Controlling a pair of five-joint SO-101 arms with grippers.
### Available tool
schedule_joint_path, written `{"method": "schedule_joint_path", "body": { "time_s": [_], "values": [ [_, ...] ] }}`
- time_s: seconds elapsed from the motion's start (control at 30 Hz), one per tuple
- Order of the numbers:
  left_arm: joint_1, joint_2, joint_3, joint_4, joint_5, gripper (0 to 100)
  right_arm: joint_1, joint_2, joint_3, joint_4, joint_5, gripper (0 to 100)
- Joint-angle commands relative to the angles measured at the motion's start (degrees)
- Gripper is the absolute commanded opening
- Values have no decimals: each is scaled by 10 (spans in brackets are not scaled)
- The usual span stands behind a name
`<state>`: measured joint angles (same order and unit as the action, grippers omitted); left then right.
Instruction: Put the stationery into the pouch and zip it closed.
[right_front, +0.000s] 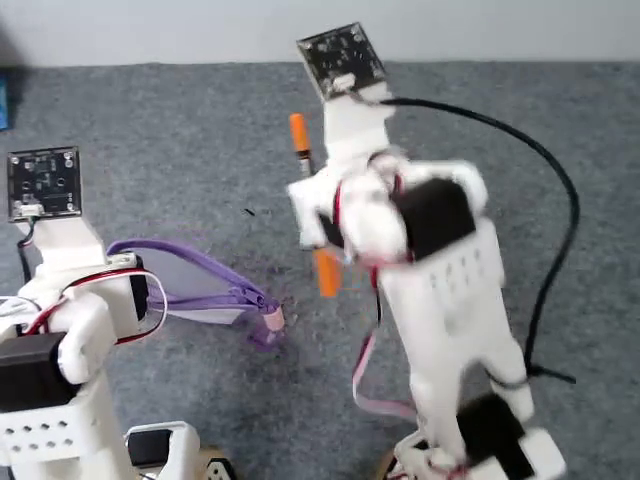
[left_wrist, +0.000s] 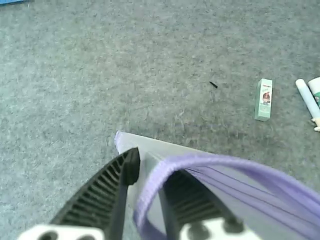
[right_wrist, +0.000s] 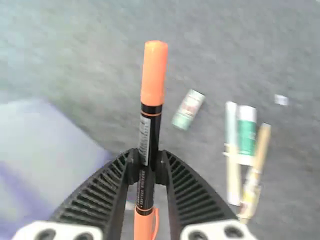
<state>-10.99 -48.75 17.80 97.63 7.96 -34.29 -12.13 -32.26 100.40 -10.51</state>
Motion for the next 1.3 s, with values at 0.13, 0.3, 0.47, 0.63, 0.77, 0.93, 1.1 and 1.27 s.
{"method": "schedule_joint_path", "body": {
  "time_s": [0.13, 0.3, 0.47, 0.63, 0.77, 0.93, 1.1, 1.27],
  "values": [
    [-1, 14, 30, 6, -2, 11, -50, -126, -25, -32, -96, 8],
    [-1, 14, 30, 6, -1, 11, -50, -167, -25, -105, -96, 8],
    [-1, 14, 30, 6, -1, 11, -49, -201, -25, -121, -96, 8],
    [-2, 14, 30, 6, 0, 11, -22, -228, -25, -115, -86, 8],
    [-2, 14, 30, 6, 0, 11, -20, -253, -25, -79, -64, 8],
    [-2, 14, 30, 6, 0, 11, -20, -278, -25, -76, -62, 8],
    [-2, 14, 30, 6, 0, 11, -19, -300, -25, -46, -56, 8],
    [-2, 14, 30, 7, 0, 11, -19, -328, -25, 3, -47, 8]
  ]
}}
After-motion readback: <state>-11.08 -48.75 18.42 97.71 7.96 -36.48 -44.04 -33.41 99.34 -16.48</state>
